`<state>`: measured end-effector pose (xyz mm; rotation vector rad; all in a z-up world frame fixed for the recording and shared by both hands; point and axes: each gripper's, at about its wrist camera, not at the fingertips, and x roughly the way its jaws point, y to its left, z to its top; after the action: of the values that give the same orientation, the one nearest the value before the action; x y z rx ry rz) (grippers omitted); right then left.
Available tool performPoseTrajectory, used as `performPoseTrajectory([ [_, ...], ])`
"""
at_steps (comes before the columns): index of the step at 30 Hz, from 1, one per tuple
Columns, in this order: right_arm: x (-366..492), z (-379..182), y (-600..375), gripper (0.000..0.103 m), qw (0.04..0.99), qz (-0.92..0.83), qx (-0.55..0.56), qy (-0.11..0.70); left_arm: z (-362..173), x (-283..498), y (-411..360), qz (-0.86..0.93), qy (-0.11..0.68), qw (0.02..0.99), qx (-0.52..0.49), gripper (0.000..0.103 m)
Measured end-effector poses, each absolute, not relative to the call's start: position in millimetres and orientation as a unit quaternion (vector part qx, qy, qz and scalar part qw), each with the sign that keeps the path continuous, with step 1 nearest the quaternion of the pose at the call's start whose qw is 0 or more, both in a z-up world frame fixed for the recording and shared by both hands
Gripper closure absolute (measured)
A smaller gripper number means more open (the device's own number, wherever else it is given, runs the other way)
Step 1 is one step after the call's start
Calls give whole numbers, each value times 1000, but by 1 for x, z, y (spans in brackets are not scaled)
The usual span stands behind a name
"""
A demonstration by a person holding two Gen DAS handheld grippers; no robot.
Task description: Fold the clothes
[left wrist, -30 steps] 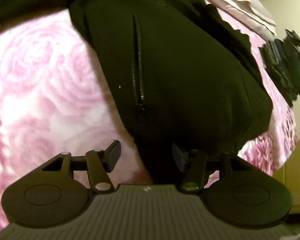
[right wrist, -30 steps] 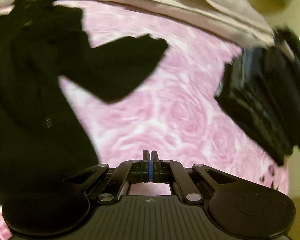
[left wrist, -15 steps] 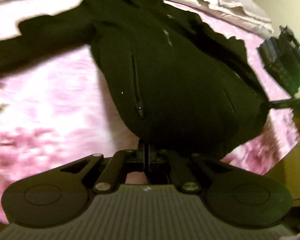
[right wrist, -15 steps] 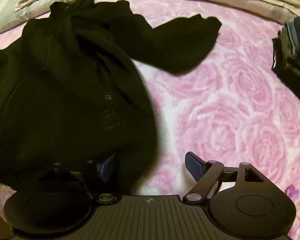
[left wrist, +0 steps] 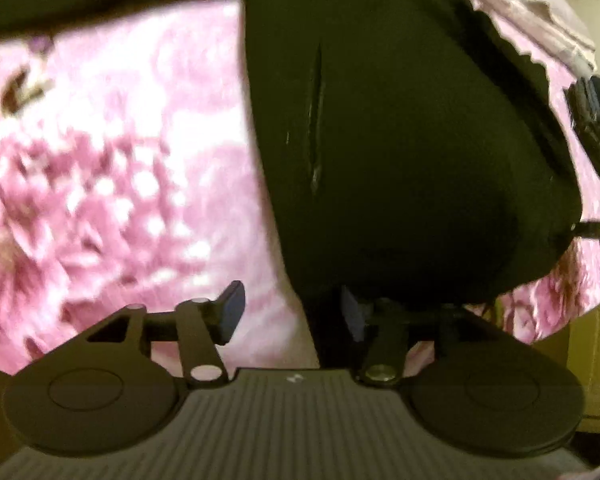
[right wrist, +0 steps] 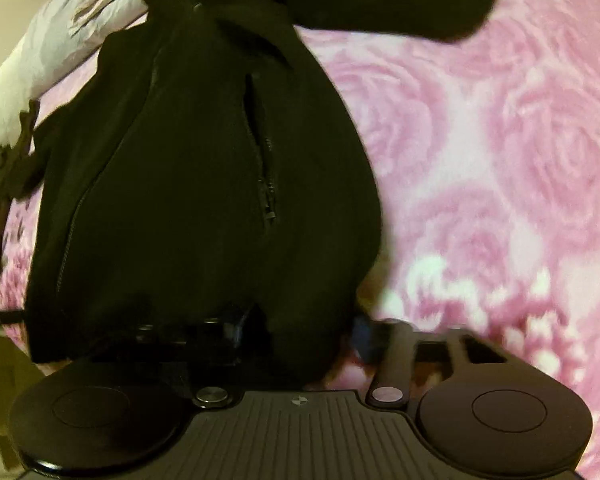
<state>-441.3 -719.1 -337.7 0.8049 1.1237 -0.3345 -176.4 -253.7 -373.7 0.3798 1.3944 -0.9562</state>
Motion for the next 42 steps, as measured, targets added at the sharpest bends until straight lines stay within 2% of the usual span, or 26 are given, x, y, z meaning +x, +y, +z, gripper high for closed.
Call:
performPoseTrajectory([
  [2,-435,-334,-722,94,748,-150,376,526,-382,-180,-260,-432,626,629,158,63],
  [3,-431,-329,-722,95,747,-146,369,534,-377,-182,-263,-439,623,627,163,91],
  [4,-427,-321,-722,95,746,-143,359,542,-373,-184,-266,-446,619,624,168,99],
  [5,-423,-311,-722,96,746,-141,348,550,-369,-187,-269,-453,615,622,173,101],
  [7,-421,-287,-725,96,743,-142,336,561,-357,-189,-272,-466,606,619,182,100],
  [11,-423,-244,-713,97,725,-131,337,586,-298,-188,-248,-487,572,629,200,100],
  [13,-419,-248,-693,97,710,-124,342,603,-286,-194,-240,-487,561,628,233,100],
  [18,-417,-310,-665,96,671,-171,346,633,-335,-192,-211,-441,612,598,273,99],
  [19,-418,-317,-664,93,668,-185,347,632,-333,-188,-211,-440,608,602,273,99],
  [20,-417,-317,-664,68,668,-195,343,631,-331,-183,-212,-440,604,607,272,99],
  [21,-415,-317,-663,53,668,-204,339,631,-329,-178,-213,-439,600,611,272,97],
  [22,-411,-310,-661,26,679,-204,321,628,-327,-174,-213,-439,596,615,271,95],
  [23,-407,-302,-659,23,692,-201,300,625,-325,-169,-214,-439,592,620,271,94],
  [26,-391,-281,-663,23,726,-195,267,603,-319,-155,-216,-437,580,633,269,93],
  [29,-380,-265,-687,23,749,-231,284,553,-311,-142,-230,-445,560,644,271,86],
  [31,-372,-257,-711,23,761,-263,284,521,-304,-136,-255,-462,539,645,283,79],
  [36,-352,-247,-781,23,784,-324,260,462,-282,-145,-322,-507,479,643,318,75],
  [42,-340,-263,-906,23,793,-340,242,443,-288,-183,-427,-534,446,635,336,72],
])
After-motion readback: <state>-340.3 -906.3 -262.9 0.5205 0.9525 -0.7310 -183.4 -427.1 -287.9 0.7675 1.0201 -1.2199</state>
